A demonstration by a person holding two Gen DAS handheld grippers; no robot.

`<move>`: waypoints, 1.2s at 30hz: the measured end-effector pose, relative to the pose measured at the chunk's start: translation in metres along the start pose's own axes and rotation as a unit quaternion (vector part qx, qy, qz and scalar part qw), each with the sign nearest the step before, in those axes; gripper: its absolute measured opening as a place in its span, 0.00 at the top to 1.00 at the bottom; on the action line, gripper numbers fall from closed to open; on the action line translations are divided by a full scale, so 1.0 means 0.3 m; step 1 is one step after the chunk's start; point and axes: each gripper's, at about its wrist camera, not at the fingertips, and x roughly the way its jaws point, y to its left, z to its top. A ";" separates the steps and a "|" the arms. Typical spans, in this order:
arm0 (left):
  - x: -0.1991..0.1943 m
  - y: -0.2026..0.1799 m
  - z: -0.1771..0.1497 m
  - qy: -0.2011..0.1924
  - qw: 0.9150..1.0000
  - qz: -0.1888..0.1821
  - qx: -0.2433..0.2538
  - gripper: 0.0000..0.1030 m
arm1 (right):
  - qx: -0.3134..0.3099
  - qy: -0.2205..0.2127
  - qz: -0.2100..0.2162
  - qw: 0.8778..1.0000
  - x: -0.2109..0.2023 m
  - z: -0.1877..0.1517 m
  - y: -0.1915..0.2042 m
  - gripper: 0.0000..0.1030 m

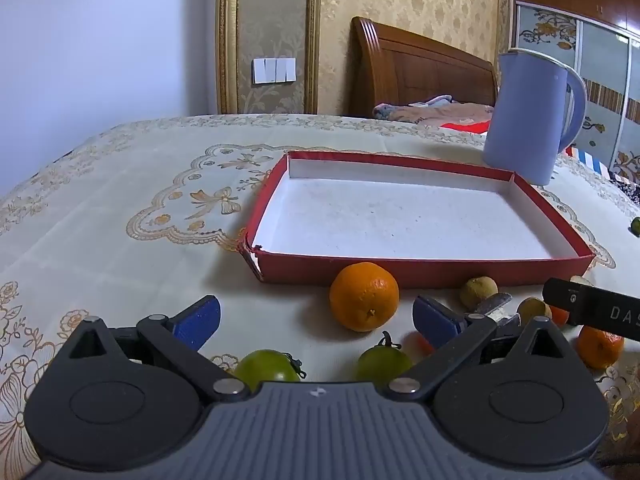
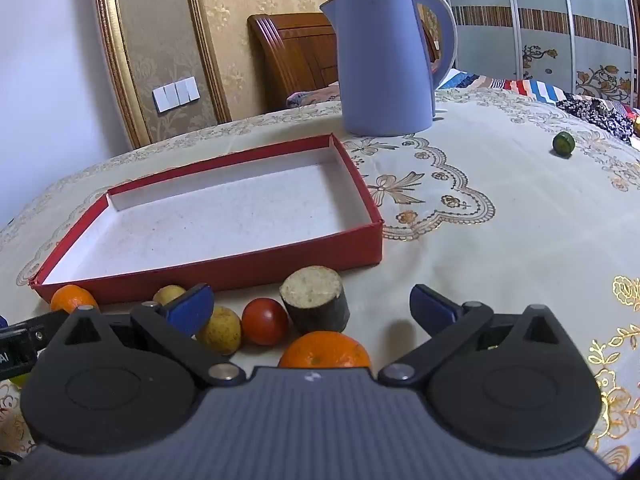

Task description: Organize fruits

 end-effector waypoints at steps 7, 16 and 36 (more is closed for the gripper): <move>0.000 -0.024 0.007 -0.001 1.000 0.005 0.000 0.00 | 0.002 0.004 -0.001 1.000 0.005 0.001 -0.001 0.00; 0.005 -0.002 -0.006 0.000 1.000 0.001 0.001 0.00 | 0.002 0.008 0.000 1.000 0.009 0.003 -0.003 0.00; -0.008 0.018 -0.009 -0.004 1.000 0.000 0.012 0.00 | 0.009 0.009 0.001 1.000 0.013 0.001 -0.009 0.00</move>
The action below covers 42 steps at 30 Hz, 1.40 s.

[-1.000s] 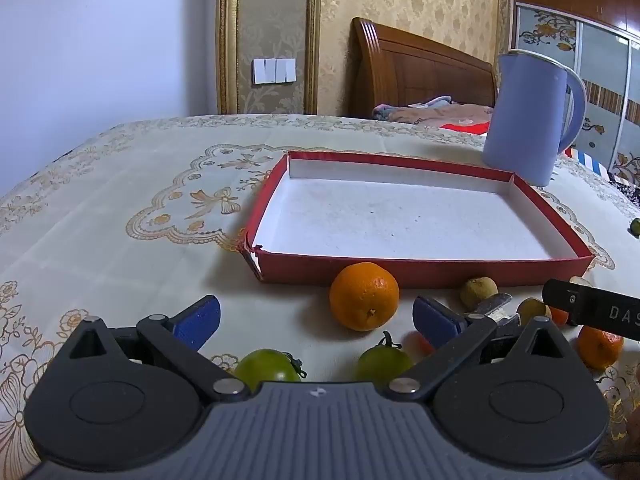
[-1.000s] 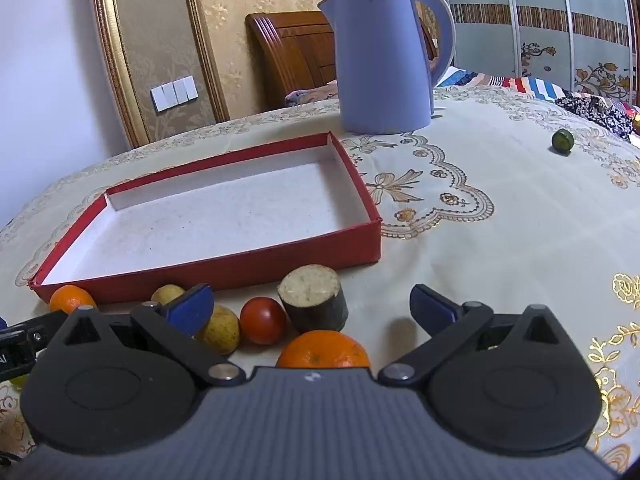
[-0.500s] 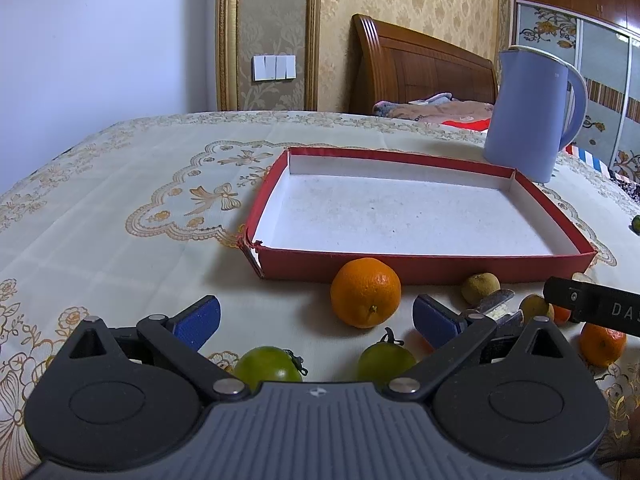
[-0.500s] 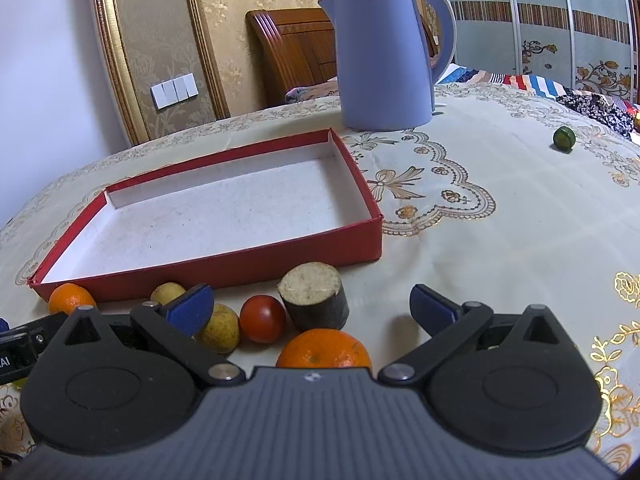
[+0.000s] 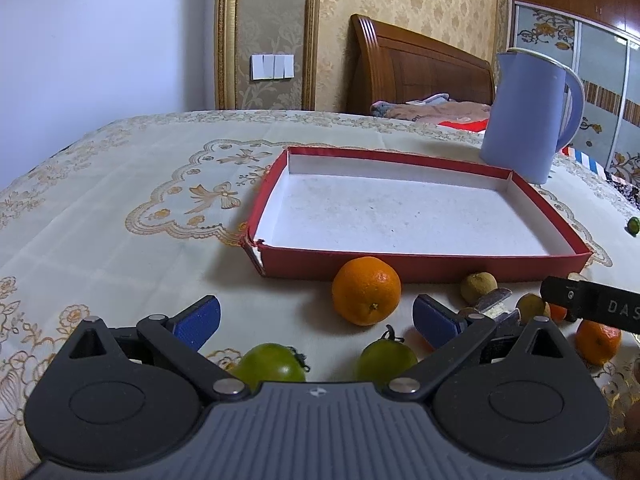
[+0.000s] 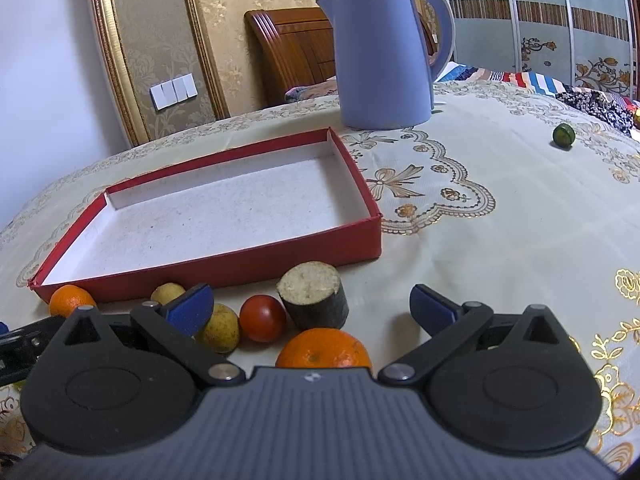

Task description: Organize fruits

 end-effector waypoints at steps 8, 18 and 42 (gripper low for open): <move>-0.102 0.099 -0.022 -0.010 1.000 -0.024 0.009 0.00 | 0.006 0.002 0.003 1.000 0.003 0.003 -0.007 0.00; -0.099 0.043 -0.067 -0.009 0.999 -0.005 0.048 0.00 | 0.014 0.003 0.018 1.000 -0.001 0.001 -0.018 0.00; -0.009 0.075 -0.062 0.028 0.999 0.015 0.039 0.01 | -0.096 0.004 0.041 0.995 -0.119 -0.037 -0.023 0.00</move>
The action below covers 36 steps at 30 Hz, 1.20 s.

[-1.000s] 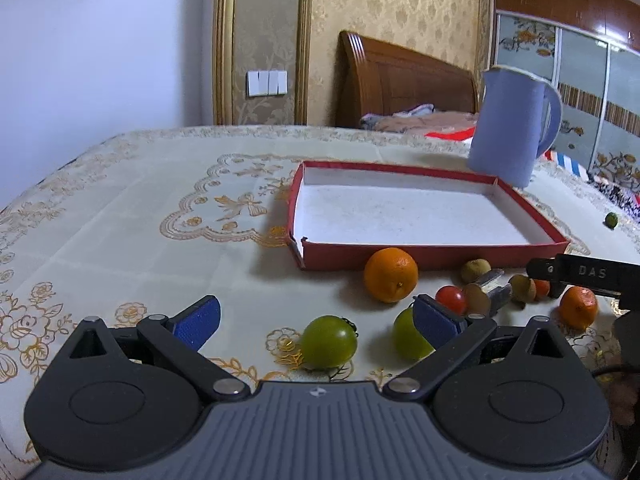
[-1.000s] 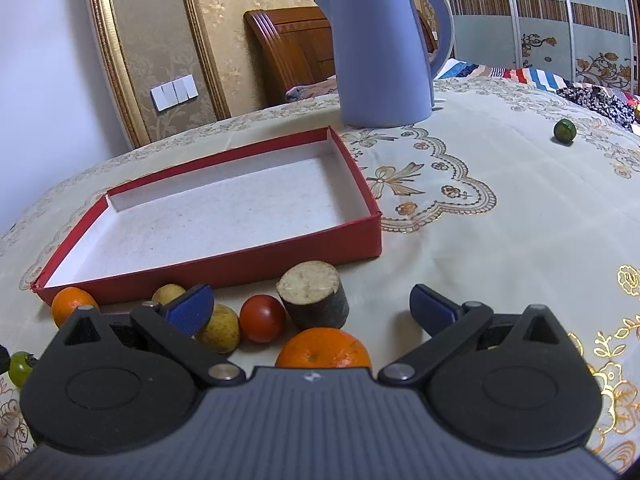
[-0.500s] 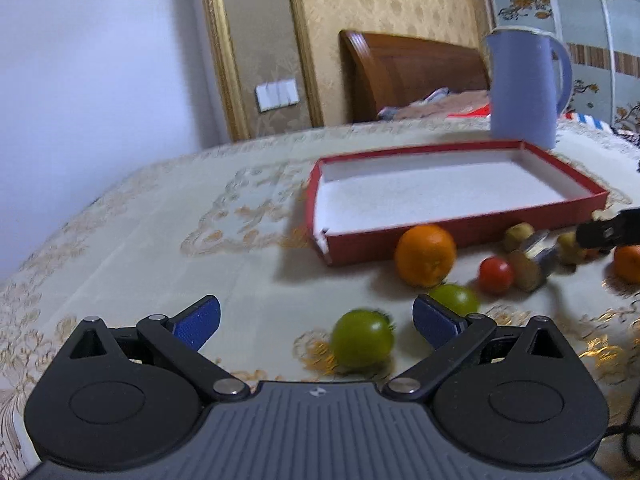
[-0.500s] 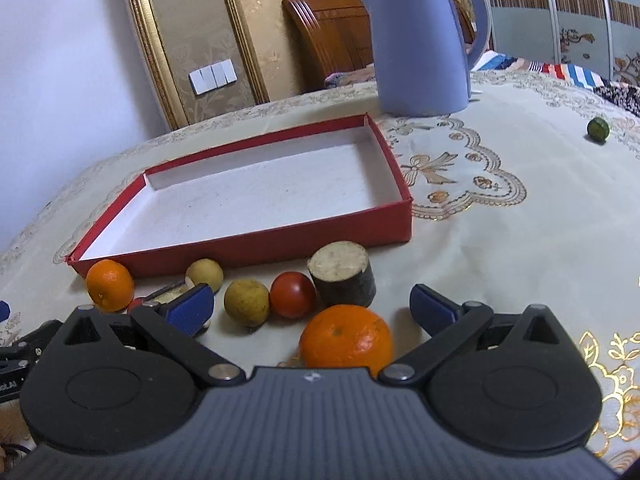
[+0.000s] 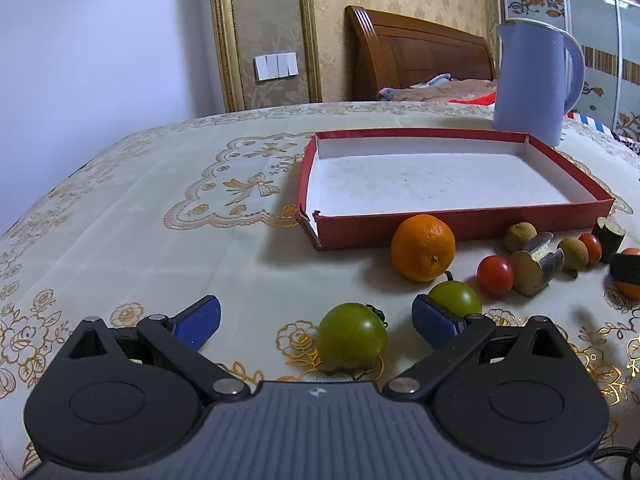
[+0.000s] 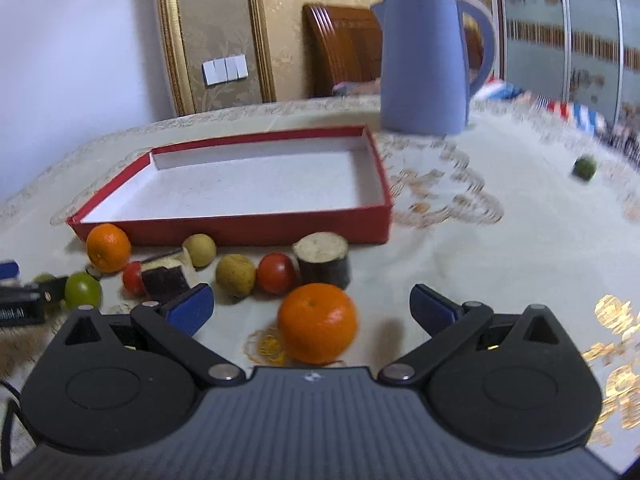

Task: Organize fruits
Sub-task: 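Grasp the green tomato with the left tool while the right tool grasps the orange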

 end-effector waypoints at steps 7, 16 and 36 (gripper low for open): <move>0.017 0.001 -0.001 0.014 1.000 -0.020 0.004 0.35 | -0.035 -0.017 -0.006 0.999 -0.048 -0.012 -0.008 0.00; 0.015 0.006 -0.003 0.010 1.000 -0.029 -0.001 0.37 | -0.056 0.001 -0.002 0.998 -0.017 -0.010 0.019 0.26; 0.010 0.017 -0.005 0.006 0.999 -0.037 -0.008 0.44 | -0.056 0.016 -0.005 0.998 0.020 -0.033 0.029 0.61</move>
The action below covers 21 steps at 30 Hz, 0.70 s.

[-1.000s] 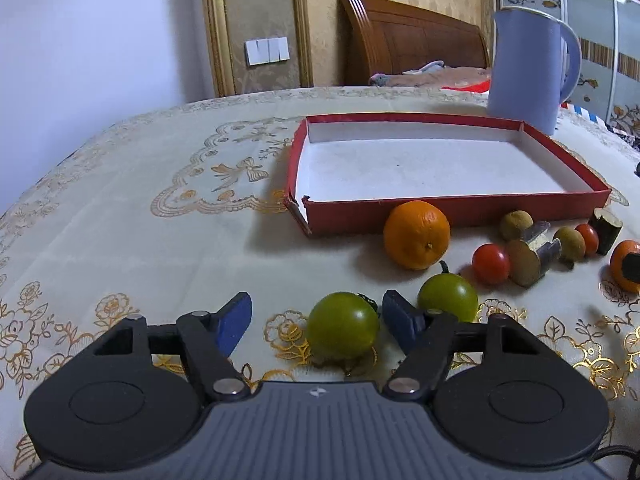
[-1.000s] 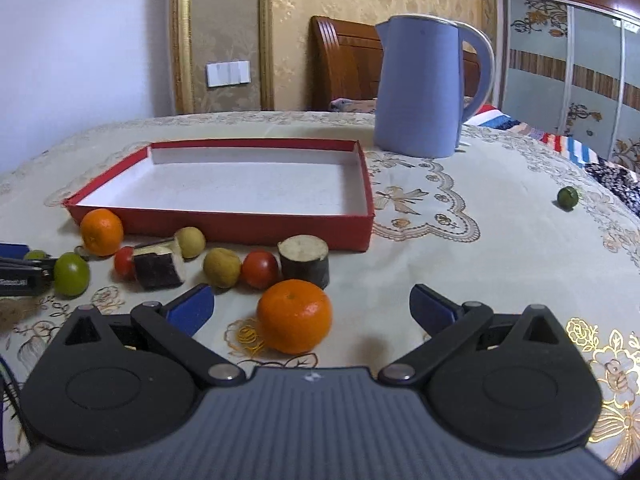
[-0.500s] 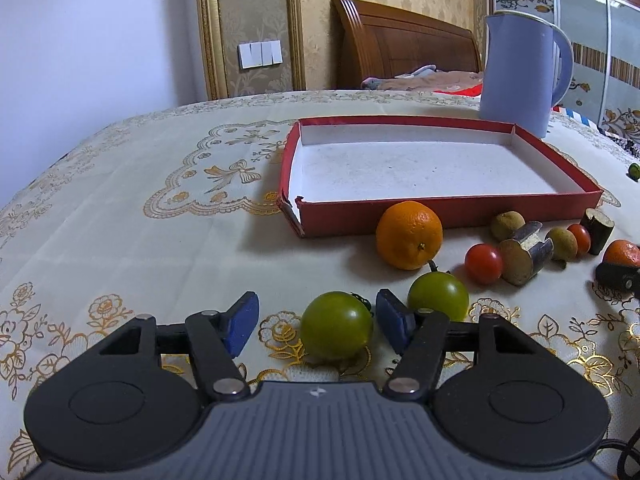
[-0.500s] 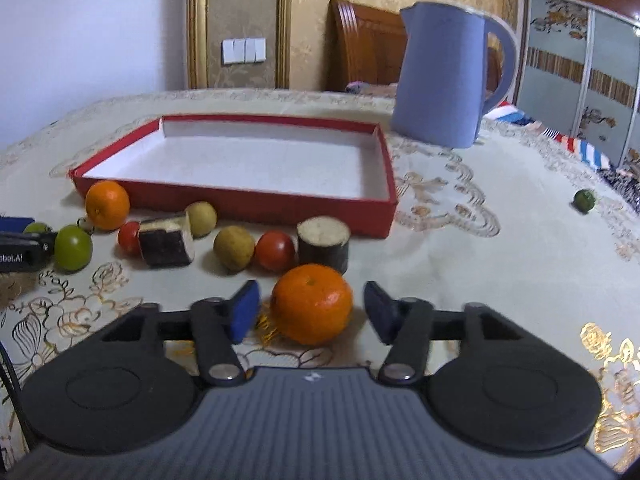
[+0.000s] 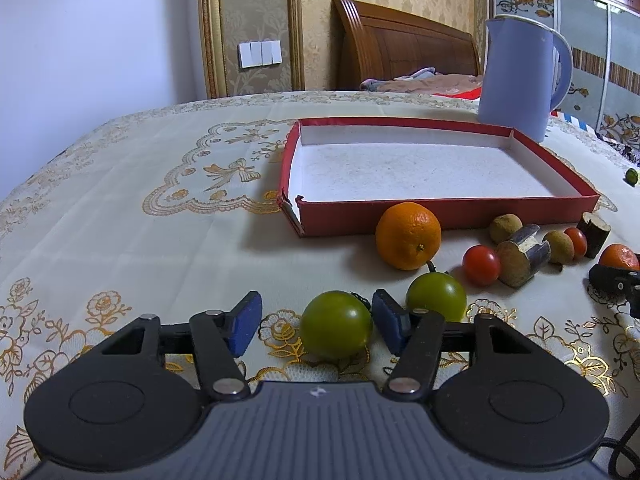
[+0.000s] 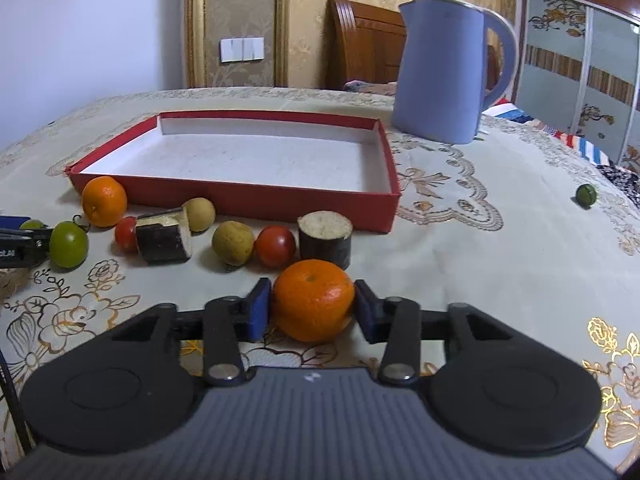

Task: Organize fruits
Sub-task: 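Grasp the green tomato with the left tool while the right tool grasps the orange, then carry both fruits into the tray and open both tools to release them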

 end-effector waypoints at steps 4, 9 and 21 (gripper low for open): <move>-0.012 -0.016 -0.008 -0.008 1.000 0.000 0.013 0.62 | -0.002 -0.002 -0.002 1.000 -0.002 -0.001 0.004 0.61; -0.019 -0.026 -0.011 -0.013 1.000 0.006 0.019 0.68 | -0.002 -0.009 -0.015 1.000 -0.010 -0.003 0.006 0.61; -0.043 -0.071 0.095 -0.026 0.999 -0.011 0.035 0.68 | -0.024 -0.050 -0.019 0.998 -0.047 0.090 0.045 0.62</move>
